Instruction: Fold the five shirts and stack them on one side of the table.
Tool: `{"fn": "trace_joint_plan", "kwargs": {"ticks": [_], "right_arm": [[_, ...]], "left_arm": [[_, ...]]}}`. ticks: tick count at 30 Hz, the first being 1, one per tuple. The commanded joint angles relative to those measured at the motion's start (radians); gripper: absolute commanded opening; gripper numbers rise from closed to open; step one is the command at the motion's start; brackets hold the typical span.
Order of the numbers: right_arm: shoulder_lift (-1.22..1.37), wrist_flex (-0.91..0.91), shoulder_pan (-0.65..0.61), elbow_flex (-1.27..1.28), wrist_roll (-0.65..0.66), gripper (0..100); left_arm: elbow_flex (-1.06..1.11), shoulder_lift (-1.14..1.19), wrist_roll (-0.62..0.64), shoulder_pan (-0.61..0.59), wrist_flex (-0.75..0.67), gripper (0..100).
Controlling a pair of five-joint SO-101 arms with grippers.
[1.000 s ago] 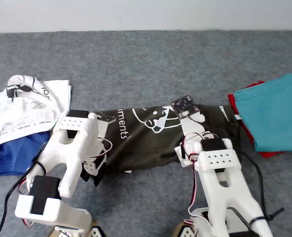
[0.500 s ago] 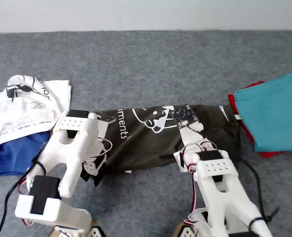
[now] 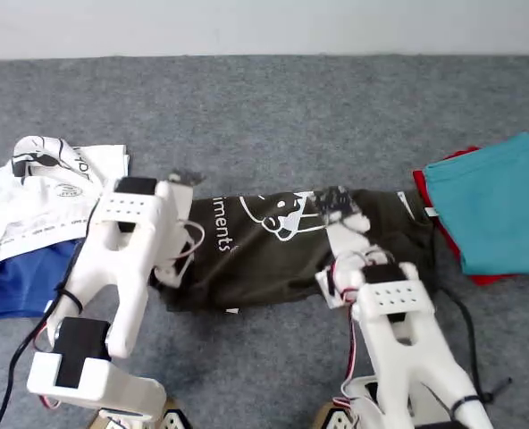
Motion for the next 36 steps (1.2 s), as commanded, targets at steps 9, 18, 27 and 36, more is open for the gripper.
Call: {"fn": "trace_joint_plan", "kwargs": {"ticks": [9, 18, 27, 36], "right_arm": [[-0.177, 0.280, 0.004, -0.204, 0.058, 20.6], [-0.306, 0.349, 0.143, -0.203, 0.071, 20.5], [-0.306, 0.372, 0.160, -0.201, 0.071, 20.5], [-0.306, 0.378, 0.160, -0.201, 0.071, 20.5]], "left_arm": [[-0.177, -0.032, 0.069, -0.038, 0.005, 14], [-0.199, -0.031, -0.008, -0.138, 0.068, 19], [-0.257, 0.204, 0.091, -0.101, -0.071, 21], [-0.575, 0.623, 0.176, -0.115, 0.051, 21]]}}
